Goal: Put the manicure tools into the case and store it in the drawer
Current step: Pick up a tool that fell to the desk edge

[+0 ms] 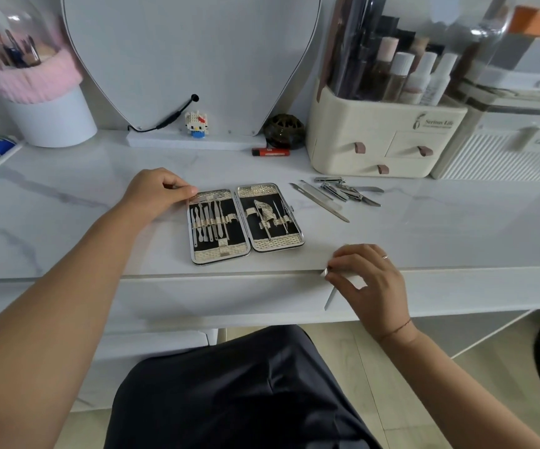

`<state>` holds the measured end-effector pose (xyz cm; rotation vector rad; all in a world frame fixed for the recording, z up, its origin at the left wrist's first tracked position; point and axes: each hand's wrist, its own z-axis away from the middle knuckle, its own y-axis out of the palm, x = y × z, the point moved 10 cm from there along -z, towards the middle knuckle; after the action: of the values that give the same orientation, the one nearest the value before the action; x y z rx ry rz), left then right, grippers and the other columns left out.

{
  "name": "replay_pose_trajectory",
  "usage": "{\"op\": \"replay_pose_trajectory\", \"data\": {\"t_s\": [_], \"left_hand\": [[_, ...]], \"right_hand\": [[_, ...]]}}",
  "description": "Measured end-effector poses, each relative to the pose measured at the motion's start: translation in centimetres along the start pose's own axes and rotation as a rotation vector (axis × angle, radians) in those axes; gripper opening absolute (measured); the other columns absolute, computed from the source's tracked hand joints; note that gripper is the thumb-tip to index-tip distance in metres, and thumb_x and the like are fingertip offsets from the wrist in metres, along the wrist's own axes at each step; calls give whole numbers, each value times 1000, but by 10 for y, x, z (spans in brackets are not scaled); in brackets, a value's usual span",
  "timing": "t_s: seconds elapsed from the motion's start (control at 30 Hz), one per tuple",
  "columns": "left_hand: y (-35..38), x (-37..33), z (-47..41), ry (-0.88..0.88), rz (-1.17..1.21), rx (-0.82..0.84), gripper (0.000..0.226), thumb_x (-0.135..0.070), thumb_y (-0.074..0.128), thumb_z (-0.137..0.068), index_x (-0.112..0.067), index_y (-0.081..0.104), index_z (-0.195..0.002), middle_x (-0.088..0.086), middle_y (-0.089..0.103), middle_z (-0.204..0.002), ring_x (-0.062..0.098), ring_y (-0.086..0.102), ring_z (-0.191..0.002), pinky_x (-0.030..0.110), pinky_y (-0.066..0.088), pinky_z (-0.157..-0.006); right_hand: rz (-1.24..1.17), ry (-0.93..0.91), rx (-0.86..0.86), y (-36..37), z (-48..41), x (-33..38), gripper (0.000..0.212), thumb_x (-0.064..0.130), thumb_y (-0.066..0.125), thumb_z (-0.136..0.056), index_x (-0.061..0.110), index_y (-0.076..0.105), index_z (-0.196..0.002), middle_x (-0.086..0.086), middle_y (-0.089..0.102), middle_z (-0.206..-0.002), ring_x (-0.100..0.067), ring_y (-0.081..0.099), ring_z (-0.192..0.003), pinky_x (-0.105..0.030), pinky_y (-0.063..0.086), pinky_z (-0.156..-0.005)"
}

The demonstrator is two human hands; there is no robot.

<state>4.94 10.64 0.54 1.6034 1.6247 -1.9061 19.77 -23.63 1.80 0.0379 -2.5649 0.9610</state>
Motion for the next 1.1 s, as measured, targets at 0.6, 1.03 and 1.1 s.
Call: {"op": "replay_pose_trajectory", "data": {"t_s": [0.6,1.03,1.1], "left_hand": [[-1,1,-3,8,-9,9,10,-32,76,-73,-26,69,-69,-4,63,-88,15,60,-87,28,44,-79],[2,1,-8,53,-30,17,9,-32,76,-73,-24,72,-71,-1,63,-88,16,59,-86,32,45,-81],[1,1,-8,55,-24,14,9,-32,76,-73,-27,70,-69,-1,63,-88,17,59,-86,33,44,-80]], "right_hand": [[-775,566,478,148,-151,23,14,2,65,-83,4,63,-97,-11,66,-73,-10,62,-54,-21,57,-57],[-511,488,657,193,-159,22,10,17,70,-80,15,69,-89,1,68,-70,-8,49,-50,-19,40,-43],[-506,459,679,194,-159,25,8,17,70,-80,16,70,-88,2,68,-70,-8,48,-51,-14,39,-42]]}}
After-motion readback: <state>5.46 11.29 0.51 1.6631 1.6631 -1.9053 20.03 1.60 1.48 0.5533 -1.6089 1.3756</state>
